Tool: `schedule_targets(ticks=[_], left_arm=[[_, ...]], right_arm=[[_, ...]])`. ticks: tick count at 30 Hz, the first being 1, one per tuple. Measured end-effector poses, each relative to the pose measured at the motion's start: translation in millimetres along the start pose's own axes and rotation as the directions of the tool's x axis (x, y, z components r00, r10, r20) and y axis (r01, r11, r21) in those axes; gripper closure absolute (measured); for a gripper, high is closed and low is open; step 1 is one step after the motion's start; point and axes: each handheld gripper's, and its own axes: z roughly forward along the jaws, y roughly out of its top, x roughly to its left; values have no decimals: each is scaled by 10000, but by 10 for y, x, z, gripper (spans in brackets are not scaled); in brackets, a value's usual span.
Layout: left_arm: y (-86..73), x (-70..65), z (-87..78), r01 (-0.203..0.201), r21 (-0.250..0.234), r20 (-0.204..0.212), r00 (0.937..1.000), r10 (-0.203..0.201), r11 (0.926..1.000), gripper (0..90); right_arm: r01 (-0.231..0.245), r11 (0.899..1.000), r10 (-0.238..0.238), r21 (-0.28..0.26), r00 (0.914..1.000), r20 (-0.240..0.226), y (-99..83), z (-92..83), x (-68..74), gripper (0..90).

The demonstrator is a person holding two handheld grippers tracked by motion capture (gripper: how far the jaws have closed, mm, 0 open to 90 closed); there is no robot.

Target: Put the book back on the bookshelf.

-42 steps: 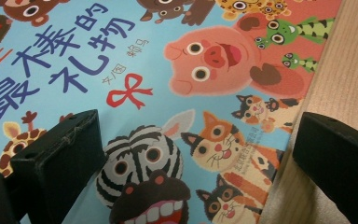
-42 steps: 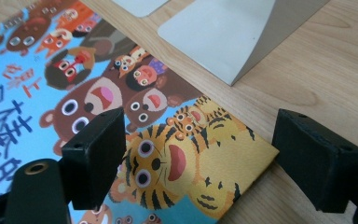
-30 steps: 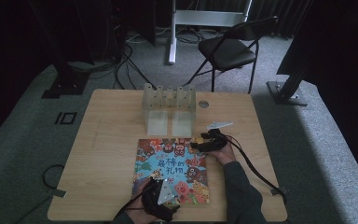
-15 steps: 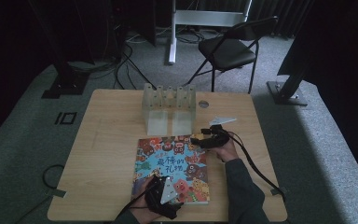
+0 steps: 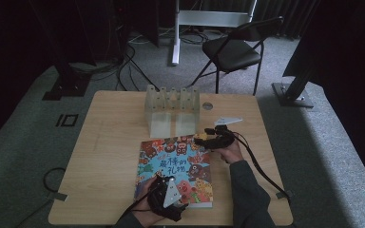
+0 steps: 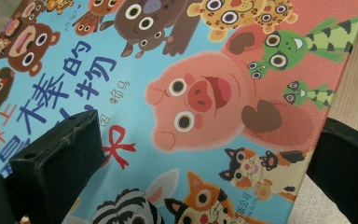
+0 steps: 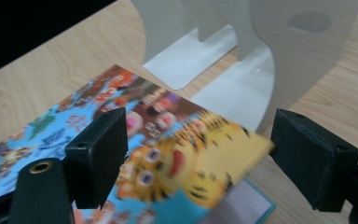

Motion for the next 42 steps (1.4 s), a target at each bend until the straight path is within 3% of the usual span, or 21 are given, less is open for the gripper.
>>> schedule_targets(ticks=[4,16,22,30,34,42], left_arm=[[5,46,-52,208,-222,173,9996,-205,9995,17],[31,30,-88,-59,-322,12,10000,60,9995,21],[24,41,-86,65,-347,153,9999,-60,9994,21],[-31,61,-88,604,-425,603,9965,-578,9973,55],[-55,59,-156,681,-409,581,9961,-656,9968,67],[-203,143,-355,1374,-616,846,9876,-1320,9886,116]], right_arm=[[-91,9999,91,70,10000,-29,-8,13,2,194],[-224,9985,241,509,9992,-328,59,52,90,294],[-195,9985,218,507,9987,-453,72,60,112,323],[-319,9986,348,420,9970,-690,98,45,109,387],[-235,9995,246,192,9977,-635,119,29,136,414],[-396,9992,396,16,9954,-872,142,0,119,473]])
